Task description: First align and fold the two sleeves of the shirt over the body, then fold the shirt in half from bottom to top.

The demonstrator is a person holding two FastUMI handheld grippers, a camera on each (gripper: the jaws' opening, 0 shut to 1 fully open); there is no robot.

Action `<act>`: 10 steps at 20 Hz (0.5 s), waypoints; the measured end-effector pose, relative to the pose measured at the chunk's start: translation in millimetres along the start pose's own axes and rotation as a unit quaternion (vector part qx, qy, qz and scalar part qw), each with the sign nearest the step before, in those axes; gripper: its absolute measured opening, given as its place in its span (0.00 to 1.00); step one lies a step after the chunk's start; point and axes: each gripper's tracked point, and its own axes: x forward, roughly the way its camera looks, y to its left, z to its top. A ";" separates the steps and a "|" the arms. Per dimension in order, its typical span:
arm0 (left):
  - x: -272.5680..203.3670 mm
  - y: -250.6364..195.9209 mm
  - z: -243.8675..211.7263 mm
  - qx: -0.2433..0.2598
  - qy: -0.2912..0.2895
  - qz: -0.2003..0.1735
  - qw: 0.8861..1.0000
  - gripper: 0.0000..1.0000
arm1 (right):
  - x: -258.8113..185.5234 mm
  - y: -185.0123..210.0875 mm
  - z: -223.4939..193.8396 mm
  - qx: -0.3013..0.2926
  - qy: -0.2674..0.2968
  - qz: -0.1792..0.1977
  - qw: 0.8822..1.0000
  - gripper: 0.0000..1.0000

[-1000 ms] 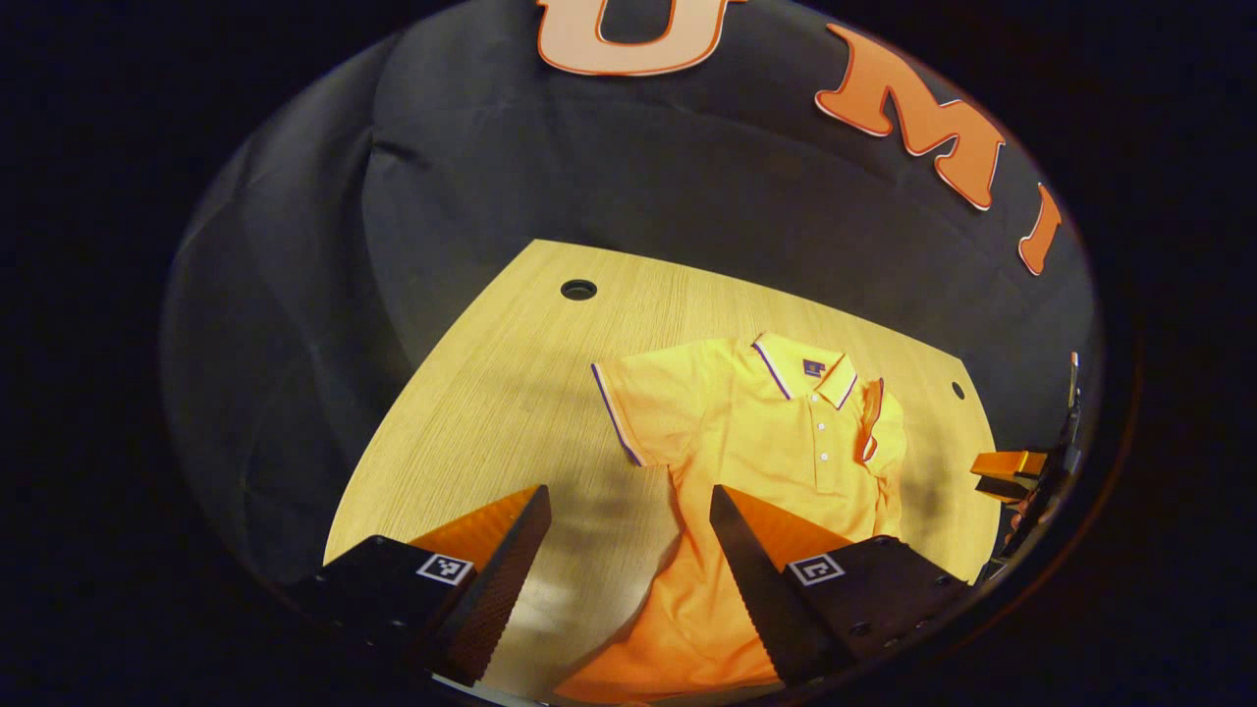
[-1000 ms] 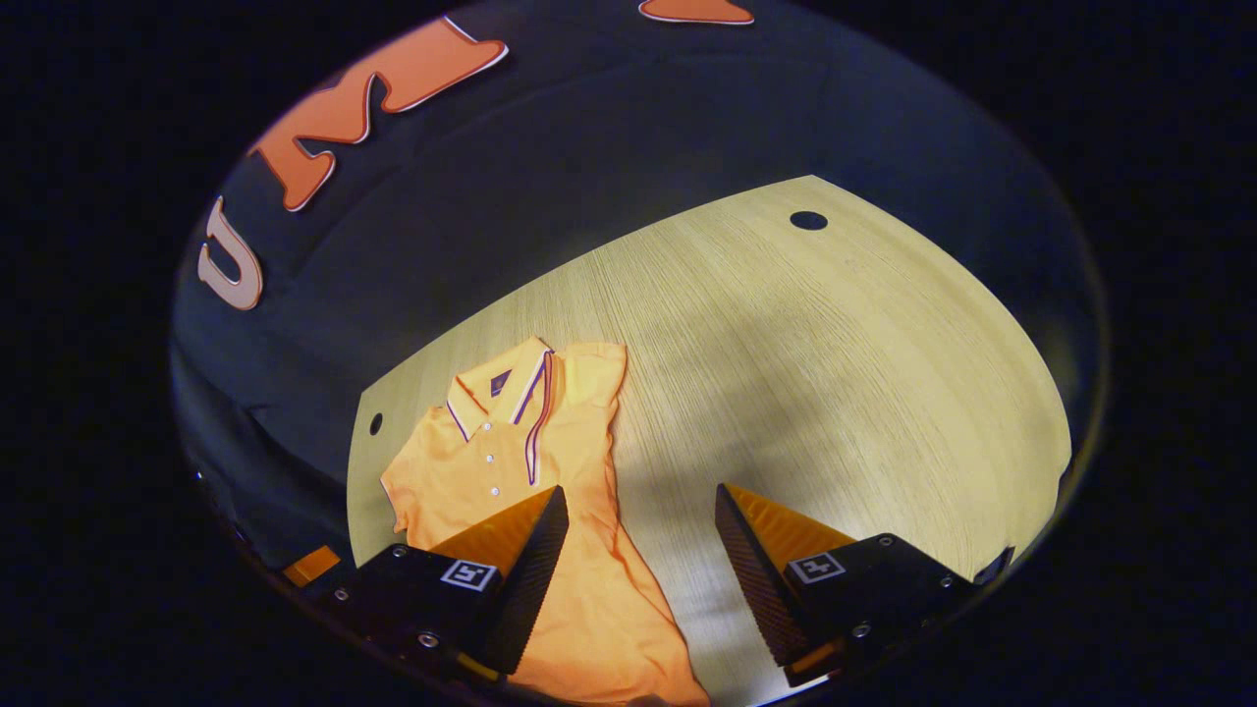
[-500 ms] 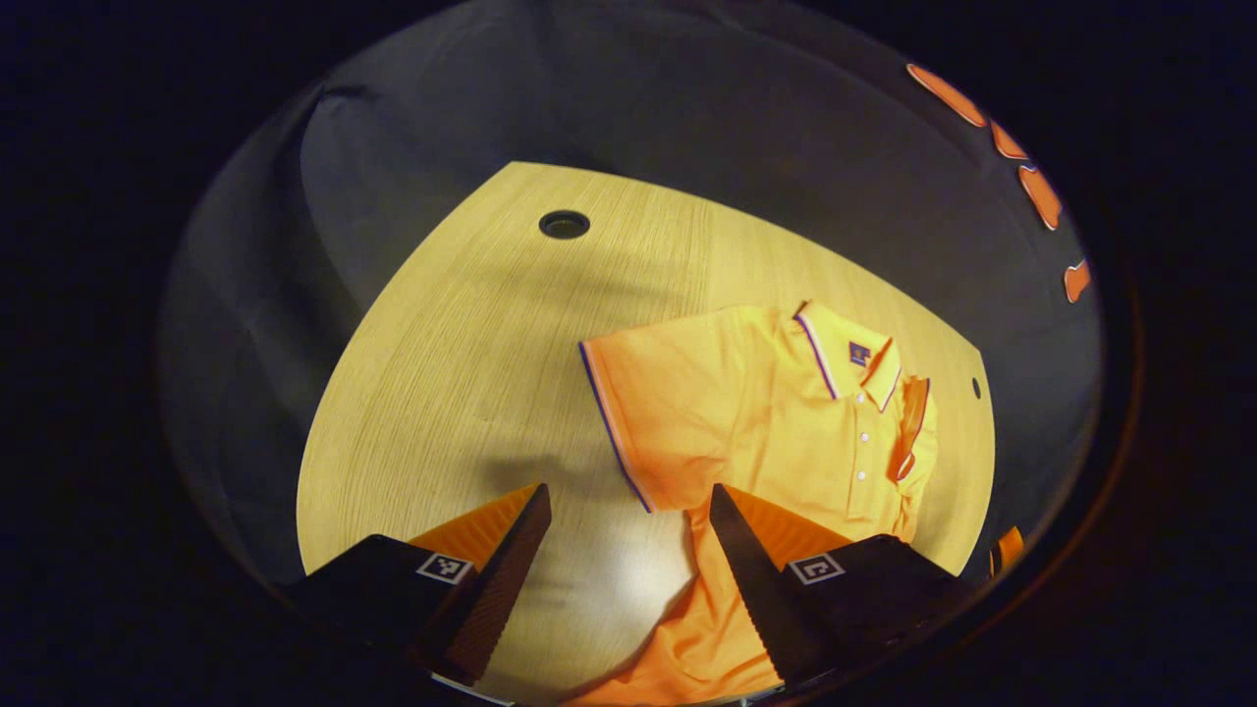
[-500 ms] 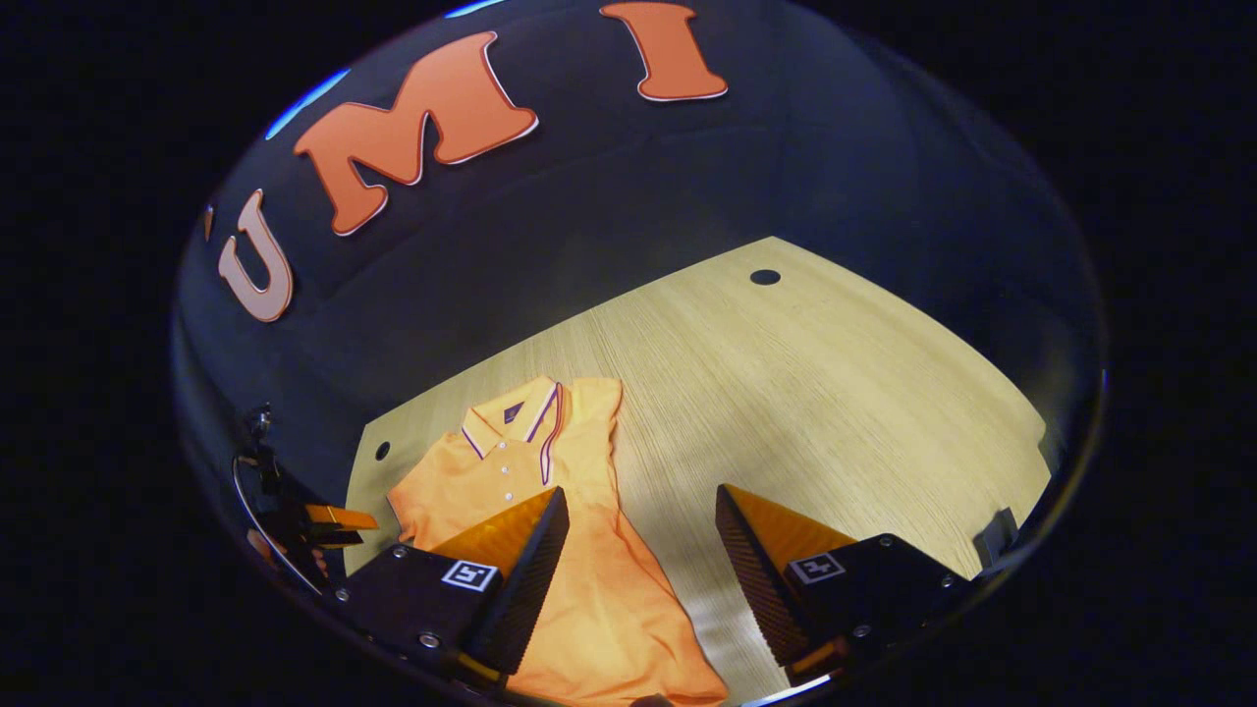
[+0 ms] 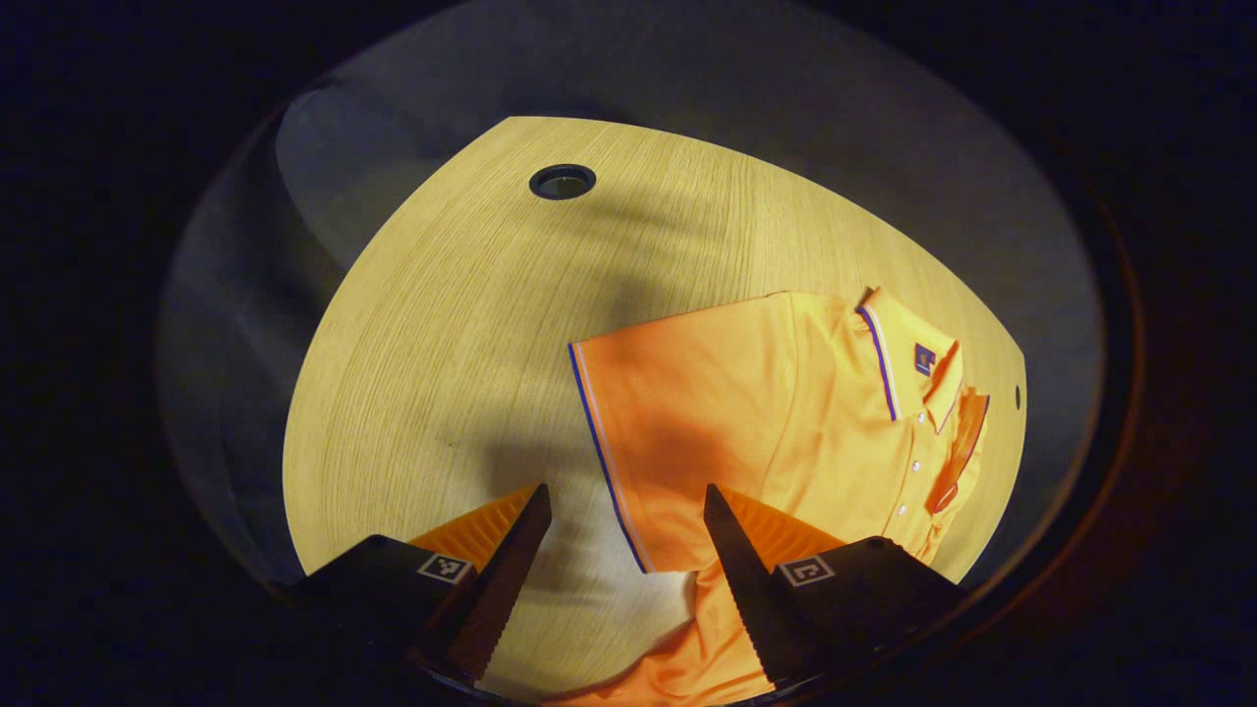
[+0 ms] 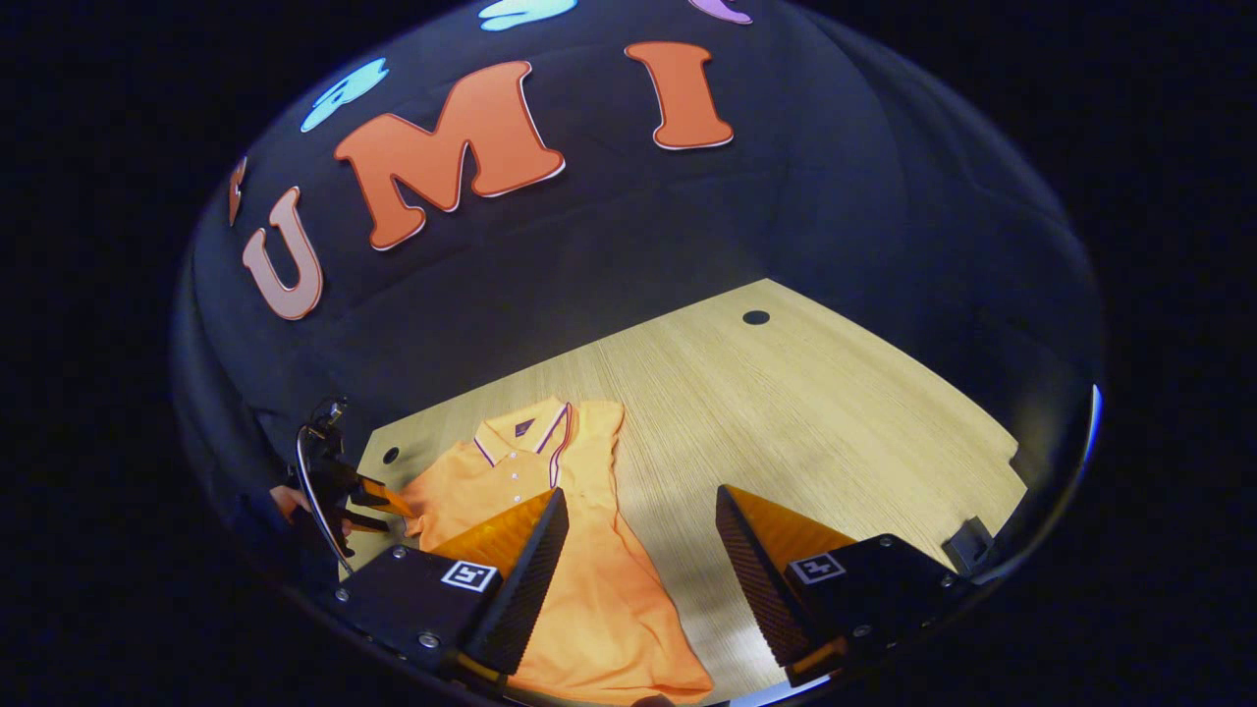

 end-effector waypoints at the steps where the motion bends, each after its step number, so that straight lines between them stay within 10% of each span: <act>1: 2.1 -1.2 -0.5 0.000 0.004 0.003 1.000 0.97 | -2.4 -0.6 1.3 -0.005 -0.003 0.003 1.000 0.93; 10: 11.7 -5.9 0.0 0.005 0.002 0.027 1.000 0.74 | -43.3 -4.8 41.7 -0.020 -0.085 0.000 0.996 0.95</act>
